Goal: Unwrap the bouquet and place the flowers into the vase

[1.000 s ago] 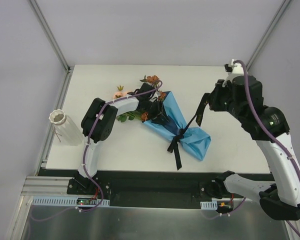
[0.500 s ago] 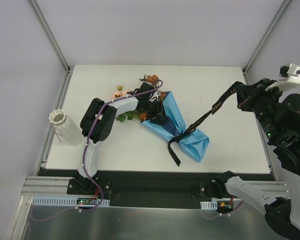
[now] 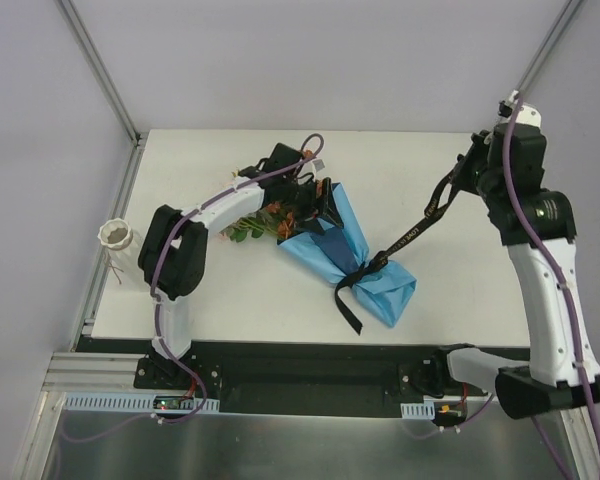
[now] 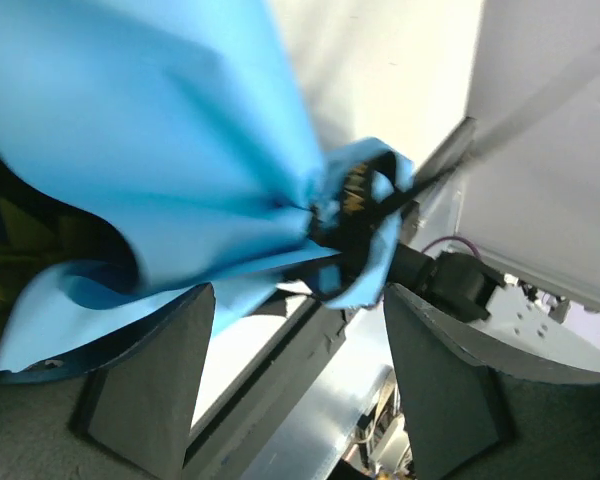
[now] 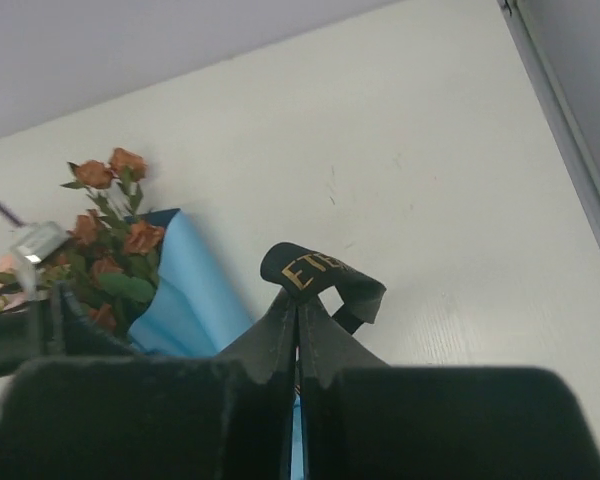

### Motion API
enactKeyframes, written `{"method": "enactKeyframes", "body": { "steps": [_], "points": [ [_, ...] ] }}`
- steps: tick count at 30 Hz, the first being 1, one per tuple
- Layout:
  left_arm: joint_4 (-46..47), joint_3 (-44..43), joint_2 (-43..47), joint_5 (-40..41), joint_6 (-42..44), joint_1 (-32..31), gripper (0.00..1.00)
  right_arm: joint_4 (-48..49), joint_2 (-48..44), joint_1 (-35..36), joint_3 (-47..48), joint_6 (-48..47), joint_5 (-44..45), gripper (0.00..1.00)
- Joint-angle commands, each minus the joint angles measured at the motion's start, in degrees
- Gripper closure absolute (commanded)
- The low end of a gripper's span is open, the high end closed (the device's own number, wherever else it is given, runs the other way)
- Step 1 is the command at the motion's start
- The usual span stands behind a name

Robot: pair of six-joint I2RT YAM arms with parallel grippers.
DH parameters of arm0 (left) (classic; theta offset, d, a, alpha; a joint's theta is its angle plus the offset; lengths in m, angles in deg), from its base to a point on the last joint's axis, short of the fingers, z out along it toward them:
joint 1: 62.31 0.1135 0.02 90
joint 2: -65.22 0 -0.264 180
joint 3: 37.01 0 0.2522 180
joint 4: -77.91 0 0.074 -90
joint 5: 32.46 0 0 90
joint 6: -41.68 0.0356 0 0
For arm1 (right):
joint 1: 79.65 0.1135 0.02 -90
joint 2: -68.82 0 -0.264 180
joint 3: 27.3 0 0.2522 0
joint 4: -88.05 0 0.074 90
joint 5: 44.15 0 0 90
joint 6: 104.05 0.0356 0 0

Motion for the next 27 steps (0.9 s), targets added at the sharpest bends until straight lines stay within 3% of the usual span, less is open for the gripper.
{"method": "enactKeyframes", "body": {
  "steps": [1, 8, 10, 12, 15, 18, 19, 23, 27],
  "points": [
    [-0.82, -3.16, 8.91, -4.69, 4.66, 0.57, 0.32, -2.88, 6.64, -7.49, -0.20, 3.17, -10.66, 0.99],
    [-1.17, 2.36, 17.34, -7.42, 10.19, -0.75, 0.45, -12.88, 21.32, -14.28, 4.11, 4.14, -18.47, 0.99],
    [-1.60, 3.69, 19.55, -6.89, 12.65, -1.97, 0.45, -15.53, 25.63, -16.21, 4.81, 3.27, -20.59, 0.88],
    [-2.31, 4.74, 20.77, -5.06, 14.24, -2.85, 0.38, -19.13, 28.18, -16.13, 4.73, 1.60, -22.34, 0.63],
    [-3.80, 4.49, 20.43, -3.12, 17.93, -5.58, 0.33, -18.62, 26.01, -15.60, -0.78, 0.63, -24.20, 0.50],
    [-5.20, 2.21, 18.33, -1.36, 21.09, -8.48, 0.38, -15.98, 20.49, -13.24, -8.94, -0.34, -25.51, 0.45],
    [-5.38, 1.68, 17.54, -0.31, 21.88, -9.01, 0.45, -15.46, 18.98, -12.36, -10.81, -0.52, -25.69, 0.44],
    [-6.96, -2.71, 12.53, 0.23, 22.07, -11.47, 0.52, -13.35, 12.30, -7.35, -20.91, 0.79, -27.89, 0.44],
    [-8.99, -7.02, 6.12, 1.98, 21.63, -13.75, 0.50, -9.04, 4.93, -3.04, -31.20, 5.45, -32.46, 0.63]
  ]
}}
